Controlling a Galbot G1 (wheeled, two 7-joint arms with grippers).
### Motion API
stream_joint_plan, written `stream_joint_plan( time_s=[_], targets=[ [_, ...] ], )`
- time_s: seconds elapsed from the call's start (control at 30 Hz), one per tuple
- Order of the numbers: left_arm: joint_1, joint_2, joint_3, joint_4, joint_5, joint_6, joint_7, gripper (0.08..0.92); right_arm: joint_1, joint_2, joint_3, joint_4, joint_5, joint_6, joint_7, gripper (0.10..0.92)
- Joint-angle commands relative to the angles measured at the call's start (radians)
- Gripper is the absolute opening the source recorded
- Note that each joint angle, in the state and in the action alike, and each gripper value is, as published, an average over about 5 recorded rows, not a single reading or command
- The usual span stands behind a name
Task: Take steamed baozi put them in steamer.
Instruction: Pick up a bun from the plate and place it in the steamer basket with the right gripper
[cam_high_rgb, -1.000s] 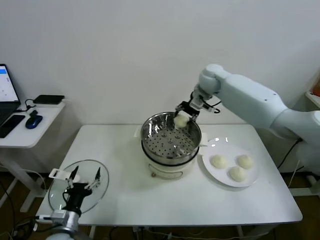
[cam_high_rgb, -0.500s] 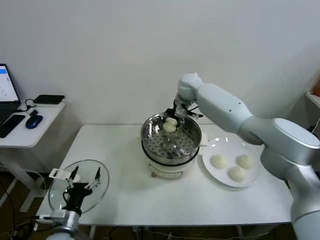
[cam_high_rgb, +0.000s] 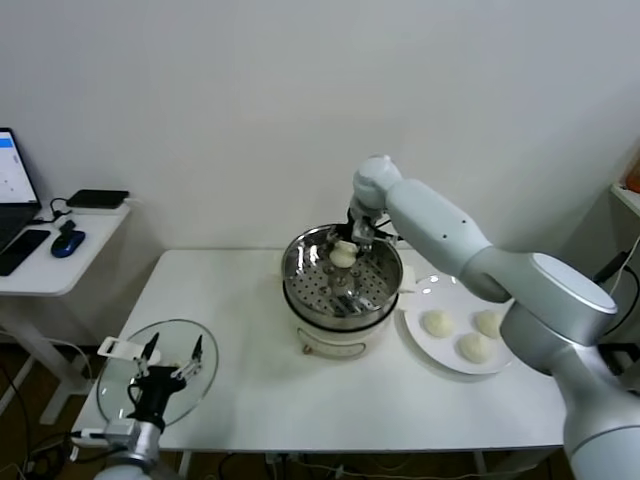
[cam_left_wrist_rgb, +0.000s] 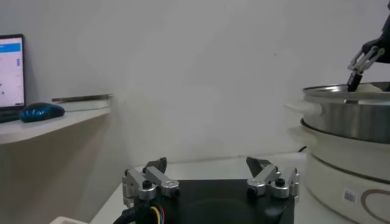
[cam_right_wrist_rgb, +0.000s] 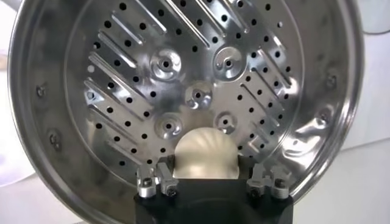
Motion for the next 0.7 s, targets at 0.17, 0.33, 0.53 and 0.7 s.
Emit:
stream_joint_plan(
  time_s=[0.17,0.33,0.53,0.7],
  targets=[
    [-0.003,-0.001,0.002,0.004,0.002,0.001,0.000,0.823,-0.023,0.017,0.043,-0.031,-0.073,0.017,0.016,0.707],
    [-0.001,0.000,-0.001,0.007,0.001,0.000,0.000,0.823,-0.026,0.017,0.038,-0.033,-0.073,0.020,0.032,0.794],
    [0.002,0.003,-0.004,0.015,-0.003,-0.003,-0.001,0.823,-0.028,0.017,0.038,-0.035,-0.075,0.030,0.043,0.822],
    [0.002,0.004,-0.007,0.018,-0.008,-0.003,-0.002,0.823,0.004,-0.008,0.004,0.002,0.002,0.041,0.002,0.823]
  ],
)
